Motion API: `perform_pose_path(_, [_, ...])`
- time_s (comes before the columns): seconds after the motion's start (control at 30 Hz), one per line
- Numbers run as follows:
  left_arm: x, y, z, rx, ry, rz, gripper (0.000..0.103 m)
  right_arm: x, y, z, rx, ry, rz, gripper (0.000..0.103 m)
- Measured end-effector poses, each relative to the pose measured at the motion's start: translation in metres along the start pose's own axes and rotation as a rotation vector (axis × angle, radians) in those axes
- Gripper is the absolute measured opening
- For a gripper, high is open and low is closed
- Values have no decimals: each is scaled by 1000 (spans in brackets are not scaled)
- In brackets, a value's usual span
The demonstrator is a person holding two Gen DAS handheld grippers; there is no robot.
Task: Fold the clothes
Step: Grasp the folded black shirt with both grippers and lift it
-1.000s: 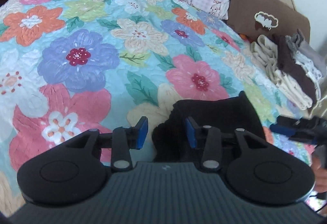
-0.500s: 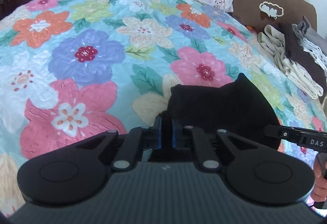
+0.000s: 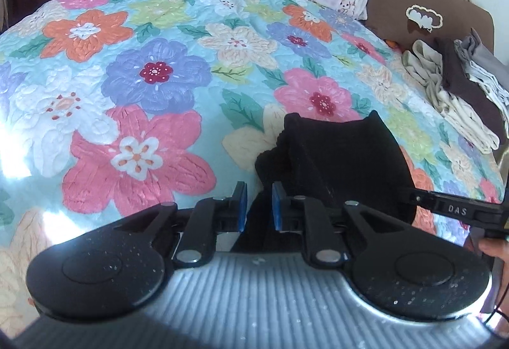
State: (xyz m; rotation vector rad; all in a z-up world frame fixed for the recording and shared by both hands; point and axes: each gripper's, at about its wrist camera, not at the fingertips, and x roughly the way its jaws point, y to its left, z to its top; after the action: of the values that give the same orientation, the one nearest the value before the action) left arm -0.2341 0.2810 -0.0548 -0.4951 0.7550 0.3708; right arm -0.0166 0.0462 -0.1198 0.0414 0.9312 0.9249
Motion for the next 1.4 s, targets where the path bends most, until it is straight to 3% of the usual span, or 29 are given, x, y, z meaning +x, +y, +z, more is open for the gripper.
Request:
perform_pose_path(0.07, [-10, -3, -9, 29, -1, -27, 28, 0, -2, 0, 9, 3, 1, 24])
perform_pose_path(0.13, [-15, -7, -17, 61, 9, -77, 50, 1, -4, 0, 21, 7, -2, 27])
perform_pose_path(0.2, [-11, -11, -22, 74, 37, -129, 67, 1, -7, -1, 41, 5, -1, 34])
perform_pose_path(0.23, [-5, -12, -23, 68, 59, -138, 69, 1, -9, -3, 59, 5, 4, 35])
perform_pose_path(0.3, [13, -7, -21, -1, 91, -100, 70, 1, -14, -6, 109, 3, 21, 47])
perform_pose_path(0.37, [30, -2, -19, -76, 122, -68, 71, 0, -17, -9, 140, 8, 58, 51])
perform_pose_path(0.4, [36, 7, -18, -155, 130, -101, 68, -1, -16, -11, 132, 23, 81, 52])
perform_pose_path(0.47, [45, 22, -19, -271, 138, -156, 37, -5, -11, -14, 97, 54, 99, 56])
perform_pose_path(0.53, [43, 22, -23, -251, 132, -131, 27, -10, -5, -18, 43, 65, 103, 59])
perform_pose_path(0.63, [34, 15, -28, -185, 124, -68, 26, -15, 3, -21, -55, 63, 51, 58])
perform_pose_path(0.7, [34, 9, -29, -137, 136, -29, 26, -16, 9, -23, -169, 65, 4, 49])
perform_pose_path(0.77, [33, 10, -30, -135, 143, -16, 26, -18, 13, -24, -243, 68, -40, 48])
perform_pose_path(0.93, [19, 27, -28, -224, 109, -65, 28, -21, 12, -17, -234, 127, -127, 50])
perform_pose_path(1.07, [-3, 31, -15, -226, -9, -123, 26, -34, 9, -6, -229, 125, -258, 53])
perform_pose_path(1.13, [-5, 34, -5, -246, -43, -205, 38, -44, 2, 3, -166, 100, -190, 54])
perform_pose_path(1.2, [8, 30, 8, -241, -23, -257, 42, -47, -4, 12, -50, 75, -72, 61])
perform_pose_path(1.27, [27, 19, 21, -164, 32, -252, 42, -42, -7, 18, 49, 46, 10, 64])
perform_pose_path(1.37, [64, 13, 28, -81, 156, -133, 42, -18, -6, 23, 115, 65, 72, 66])
perform_pose_path(1.4, [74, 20, 27, -98, 180, -171, 42, -9, -7, 24, 122, 83, 82, 66])
